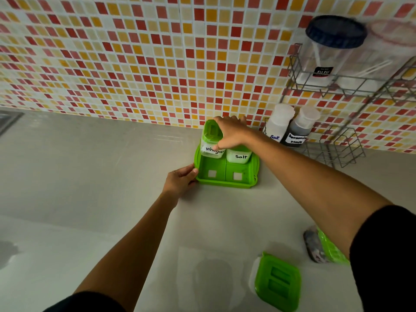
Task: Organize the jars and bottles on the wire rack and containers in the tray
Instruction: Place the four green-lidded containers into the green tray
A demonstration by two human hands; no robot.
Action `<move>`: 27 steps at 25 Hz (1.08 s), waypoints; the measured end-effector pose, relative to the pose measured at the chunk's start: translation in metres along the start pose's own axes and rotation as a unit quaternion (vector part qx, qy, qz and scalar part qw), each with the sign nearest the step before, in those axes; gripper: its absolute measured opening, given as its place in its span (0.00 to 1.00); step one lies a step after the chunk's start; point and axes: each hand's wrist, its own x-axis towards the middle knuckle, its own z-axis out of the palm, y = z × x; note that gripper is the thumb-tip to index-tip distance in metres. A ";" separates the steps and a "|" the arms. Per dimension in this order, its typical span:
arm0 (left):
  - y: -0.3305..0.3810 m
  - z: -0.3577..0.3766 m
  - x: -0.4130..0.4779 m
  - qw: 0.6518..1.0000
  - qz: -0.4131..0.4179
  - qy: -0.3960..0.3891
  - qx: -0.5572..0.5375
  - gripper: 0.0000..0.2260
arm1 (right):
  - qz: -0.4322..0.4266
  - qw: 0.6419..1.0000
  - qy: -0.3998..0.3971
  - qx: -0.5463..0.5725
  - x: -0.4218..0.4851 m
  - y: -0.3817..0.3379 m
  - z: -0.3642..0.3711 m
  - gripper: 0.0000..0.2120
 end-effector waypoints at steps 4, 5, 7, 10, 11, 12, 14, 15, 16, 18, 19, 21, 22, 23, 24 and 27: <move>0.000 0.000 0.001 1.000 -0.003 0.000 -0.001 0.17 | -0.005 1.000 -0.008 -0.016 -0.001 -0.001 -0.004 0.45; 0.000 0.000 0.001 1.000 -0.004 0.001 -0.002 0.17 | -0.004 1.000 -0.010 -0.019 0.000 -0.002 -0.004 0.45; 0.000 0.000 0.001 1.000 -0.004 -0.002 -0.003 0.18 | -0.003 0.999 -0.020 -0.027 0.002 -0.003 -0.005 0.45; 0.000 0.000 0.001 1.000 0.001 -0.004 0.005 0.18 | -0.001 0.999 -0.031 -0.037 0.005 -0.005 0.003 0.45; 0.000 0.000 0.001 1.000 0.001 -0.002 0.005 0.18 | 0.002 0.999 -0.025 -0.035 0.005 -0.004 0.008 0.45; -0.001 -0.001 0.002 1.000 0.000 0.001 0.005 0.18 | 0.002 0.999 -0.016 -0.030 0.005 -0.004 0.013 0.45; -0.002 -0.001 0.003 1.000 0.002 0.002 0.005 0.17 | 0.000 1.000 -0.005 -0.013 0.006 -0.002 0.020 0.45; -0.003 -0.002 0.003 1.000 0.004 0.001 0.003 0.17 | 0.002 1.000 -0.006 -0.001 0.006 -0.002 0.023 0.45; -0.003 -0.001 0.004 1.000 0.005 0.001 0.001 0.17 | 0.007 1.000 -0.007 0.013 0.006 -0.001 0.024 0.45; -0.004 -0.002 0.005 1.000 0.006 0.006 0.001 0.16 | 0.013 0.999 0.008 0.028 0.005 0.000 0.025 0.44; -0.005 -0.002 0.005 1.000 0.007 0.008 0.003 0.16 | 0.014 0.999 0.022 0.027 0.003 0.000 0.027 0.44; -0.006 -0.001 0.005 1.000 0.009 0.015 0.001 0.16 | 0.011 0.999 0.050 0.010 -0.003 -0.001 0.031 0.43; -0.006 0.001 0.005 1.000 0.010 0.023 0.000 0.16 | 0.006 0.998 0.064 -0.003 -0.005 -0.002 0.033 0.43; -0.007 0.003 0.004 0.999 0.010 0.034 0.003 0.16 | 0.000 0.997 0.077 -0.015 -0.007 -0.002 0.034 0.43; -0.007 0.004 0.004 0.999 0.011 0.046 0.007 0.16 | -0.005 0.996 0.082 -0.019 -0.010 -0.001 0.034 0.43; -0.009 0.008 0.002 0.997 0.012 0.074 0.030 0.15 | -0.004 0.997 0.055 0.045 -0.027 0.004 0.025 0.45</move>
